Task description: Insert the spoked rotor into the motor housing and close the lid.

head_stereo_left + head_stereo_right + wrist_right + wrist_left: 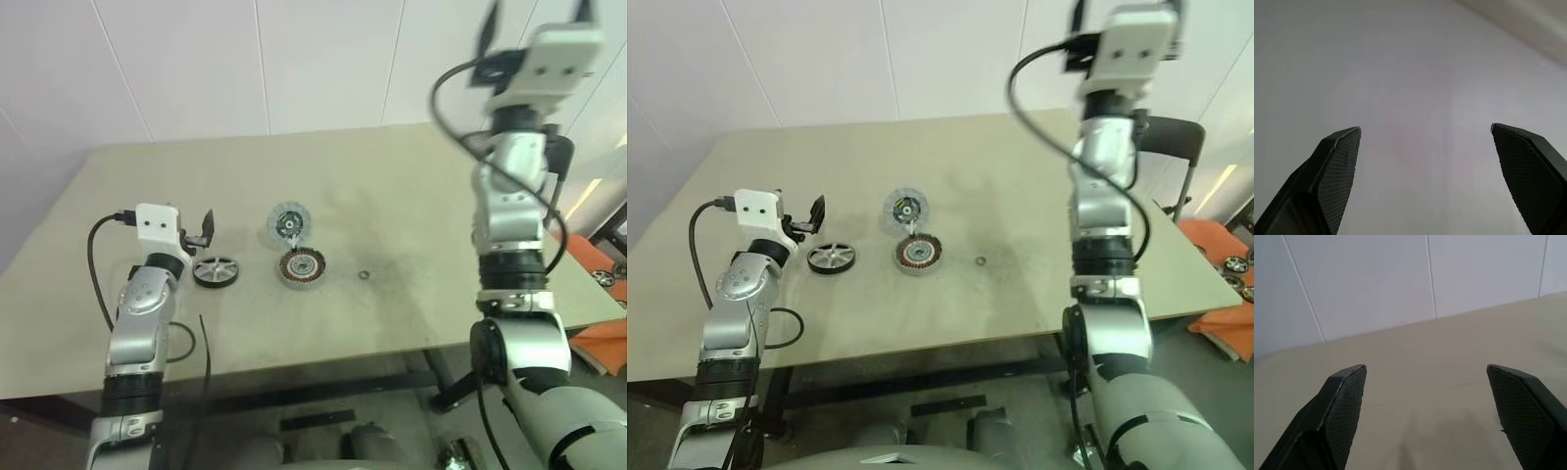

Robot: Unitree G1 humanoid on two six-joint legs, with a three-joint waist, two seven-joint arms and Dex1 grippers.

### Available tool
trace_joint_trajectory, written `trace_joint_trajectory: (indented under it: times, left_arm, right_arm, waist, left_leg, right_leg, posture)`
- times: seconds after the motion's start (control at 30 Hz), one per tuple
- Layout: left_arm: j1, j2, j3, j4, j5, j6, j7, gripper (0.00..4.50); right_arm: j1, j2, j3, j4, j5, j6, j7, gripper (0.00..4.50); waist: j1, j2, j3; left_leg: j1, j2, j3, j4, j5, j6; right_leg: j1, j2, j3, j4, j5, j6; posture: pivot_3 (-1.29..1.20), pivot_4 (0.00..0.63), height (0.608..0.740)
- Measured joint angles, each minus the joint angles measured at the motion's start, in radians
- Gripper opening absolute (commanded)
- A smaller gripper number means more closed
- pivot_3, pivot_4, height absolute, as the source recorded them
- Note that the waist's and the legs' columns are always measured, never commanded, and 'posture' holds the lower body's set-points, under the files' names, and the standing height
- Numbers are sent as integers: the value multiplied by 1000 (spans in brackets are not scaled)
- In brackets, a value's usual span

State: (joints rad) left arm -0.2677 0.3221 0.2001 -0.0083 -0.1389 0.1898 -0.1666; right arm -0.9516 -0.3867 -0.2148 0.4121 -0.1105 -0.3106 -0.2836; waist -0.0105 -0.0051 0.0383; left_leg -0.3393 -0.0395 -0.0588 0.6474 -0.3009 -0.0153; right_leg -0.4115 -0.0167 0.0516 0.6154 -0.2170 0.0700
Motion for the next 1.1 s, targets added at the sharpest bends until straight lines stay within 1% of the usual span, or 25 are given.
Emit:
trace_joint_trajectory:
  times: [0.1,0.2,0.3,0.4,0.47,0.63,0.77,0.83,0.93,1.03,1.1]
  left_arm:
    - [0,0,1,3,0,-2,-2,4184]
    - [-2,0,1,11,-1,-2,-4,4184]
    - [-5,0,-1,15,0,-2,-5,4184]
    - [-14,0,-5,16,0,-4,-5,4184]
    - [-13,0,-6,16,1,-4,-4,4184]
    - [-10,0,-6,16,2,-6,-3,4184]
    - [-7,-2,-6,12,-2,-12,-7,4184]
    - [4,-2,-6,7,-6,-12,-14,4184]
    - [22,-1,-9,7,-12,-5,-32,4184]
    - [46,0,-12,7,-14,4,-53,4184]
    - [62,0,-17,6,-17,19,-69,4184]
  right_arm:
    - [-3,-24,-25,33,-5,0,-27,4439]
    - [-3,1,-5,30,-1,-3,2,4439]
    - [7,65,59,8,42,2,115,4439]
    - [52,111,135,-29,59,3,223,4439]
    - [79,128,161,-41,61,5,260,4439]
    - [89,132,167,-41,80,30,313,4439]
    - [132,132,203,7,90,57,415,4439]
    - [190,141,258,44,75,96,480,4439]
    - [243,170,319,101,72,210,563,4439]
    - [252,170,340,134,62,278,616,4439]
    - [252,165,360,172,40,291,631,4439]
  waist:
    - [-9,1,0]
    - [-20,2,1]
    - [-34,1,1]
    - [-34,1,1]
    - [-30,1,1]
    - [-25,1,0]
    - [-28,1,0]
    - [-31,1,0]
    - [-34,1,1]
    - [-31,1,1]
    - [-29,1,0]
  left_leg:
    - [1,0,2,0,0,0]
    - [2,2,3,0,0,0]
    - [3,3,2,1,0,0]
    - [2,3,2,2,0,0]
    - [1,2,1,2,0,0]
    - [0,0,1,2,0,0]
    - [1,1,0,1,0,0]
    - [2,1,0,1,0,0]
    - [1,1,1,1,0,0]
    - [1,1,0,1,0,0]
    - [1,1,0,1,0,0]
  right_leg:
    - [0,1,1,0,0,0]
    - [0,3,3,2,0,0]
    - [1,5,2,4,0,0]
    - [1,5,2,4,0,0]
    - [0,3,1,3,0,0]
    - [0,0,1,1,0,0]
    - [1,1,0,1,0,0]
    - [1,1,0,2,0,0]
    - [0,2,1,4,0,0]
    - [0,2,0,3,0,0]
    - [0,1,0,2,0,0]
  posture:
    - [0,0,740]
    - [0,0,740]
    - [0,0,740]
    - [0,0,740]
    - [0,0,740]
    - [0,0,740]
    - [0,0,740]
    - [0,0,740]
    - [0,0,740]
    - [0,0,740]
    - [0,0,740]
